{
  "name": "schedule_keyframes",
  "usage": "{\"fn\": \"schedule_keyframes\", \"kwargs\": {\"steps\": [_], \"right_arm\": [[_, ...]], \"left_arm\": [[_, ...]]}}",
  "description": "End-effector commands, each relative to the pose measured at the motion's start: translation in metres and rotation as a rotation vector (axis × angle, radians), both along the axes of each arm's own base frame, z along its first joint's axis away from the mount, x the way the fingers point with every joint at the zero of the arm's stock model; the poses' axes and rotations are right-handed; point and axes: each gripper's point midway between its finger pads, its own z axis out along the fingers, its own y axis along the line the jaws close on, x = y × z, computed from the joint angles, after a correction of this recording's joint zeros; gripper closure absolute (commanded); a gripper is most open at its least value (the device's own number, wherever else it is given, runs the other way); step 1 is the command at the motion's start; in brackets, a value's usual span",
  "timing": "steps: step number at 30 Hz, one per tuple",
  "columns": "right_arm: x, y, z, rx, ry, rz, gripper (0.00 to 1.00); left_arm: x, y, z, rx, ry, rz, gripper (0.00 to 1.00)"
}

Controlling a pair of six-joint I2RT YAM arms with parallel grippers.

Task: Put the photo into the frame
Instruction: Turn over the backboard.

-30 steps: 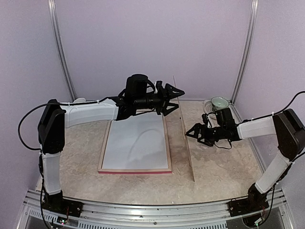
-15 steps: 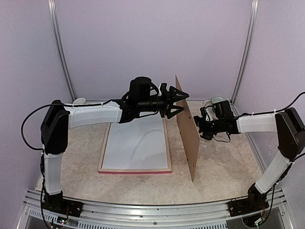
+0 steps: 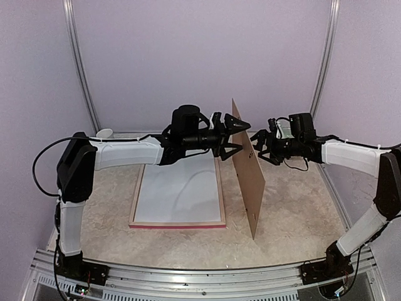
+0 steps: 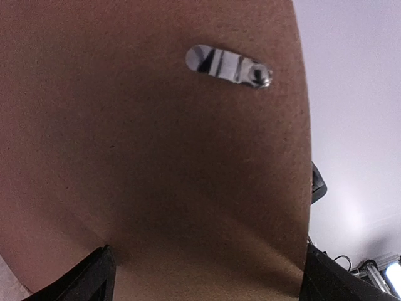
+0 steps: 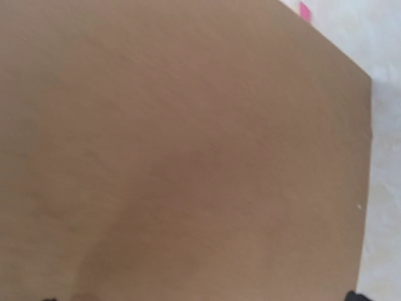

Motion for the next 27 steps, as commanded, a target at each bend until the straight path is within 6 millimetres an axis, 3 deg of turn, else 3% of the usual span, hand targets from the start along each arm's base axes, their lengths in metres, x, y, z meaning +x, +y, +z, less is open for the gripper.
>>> {"fn": "schedule_keyframes", "kwargs": {"steps": [1,14,27], "right_arm": [[0.0,-0.003,0.031,0.012,-0.03,0.0,0.01],[0.003,-0.015,0.08,-0.037,-0.08,-0.05,0.01],[-0.004,-0.044,0.084,-0.041,-0.06,-0.124,0.01]], "left_arm": [[-0.006,-0.011,-0.023,-0.002,0.006,-0.043,0.01],[-0.008,-0.022,-0.024,-0.012,-0.031,-0.051,0.01],[-0.017,-0.035,0.005,-0.064,-0.117,-0.057,0.01]]}}
